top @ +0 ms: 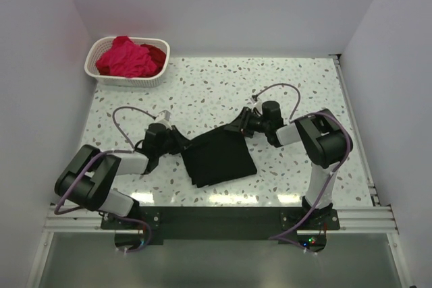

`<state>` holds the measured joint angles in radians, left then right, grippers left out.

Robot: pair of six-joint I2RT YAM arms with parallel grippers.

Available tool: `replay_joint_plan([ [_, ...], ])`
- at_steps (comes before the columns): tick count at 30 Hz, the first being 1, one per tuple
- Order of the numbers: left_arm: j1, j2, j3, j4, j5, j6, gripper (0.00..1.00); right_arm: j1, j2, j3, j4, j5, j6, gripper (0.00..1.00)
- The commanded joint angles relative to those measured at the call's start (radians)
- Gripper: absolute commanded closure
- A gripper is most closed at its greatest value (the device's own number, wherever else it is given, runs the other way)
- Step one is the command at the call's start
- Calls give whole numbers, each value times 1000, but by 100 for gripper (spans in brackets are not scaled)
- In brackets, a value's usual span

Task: Fold and stack the t-shirts
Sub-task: Fold the tshirt

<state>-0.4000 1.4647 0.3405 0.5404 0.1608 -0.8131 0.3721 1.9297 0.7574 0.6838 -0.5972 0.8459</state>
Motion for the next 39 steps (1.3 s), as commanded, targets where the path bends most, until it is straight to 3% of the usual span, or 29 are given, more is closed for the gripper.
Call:
replay_joint_plan([
  [1, 36, 5, 41, -20, -43, 2, 82, -21, -6, 10, 73, 27, -25, 61],
  [9, 23, -194, 146, -200, -72, 55, 50, -21, -188, 28, -82, 1, -51, 60],
  [14, -85, -340, 91, -280, -96, 35, 48, -7, -222, -13, -24, -41, -2, 59],
  [17, -129, -356, 26, -225, -75, -9, 50, 14, -200, -7, -10, -52, 8, 59],
  [25, -114, -134, 17, -4, -72, -29, 53, 76, -43, 74, 124, -50, 76, 60],
  [29, -15, 5, 22, 73, -41, -70, 58, 62, 38, 88, 123, -4, 53, 60],
  [35, 49, 160, 80, 112, -43, -66, 61, 1, 167, 128, 142, 2, 41, 60],
  [39, 70, 236, 161, 101, -8, -64, 59, -38, 193, 200, 63, -4, -7, 60],
])
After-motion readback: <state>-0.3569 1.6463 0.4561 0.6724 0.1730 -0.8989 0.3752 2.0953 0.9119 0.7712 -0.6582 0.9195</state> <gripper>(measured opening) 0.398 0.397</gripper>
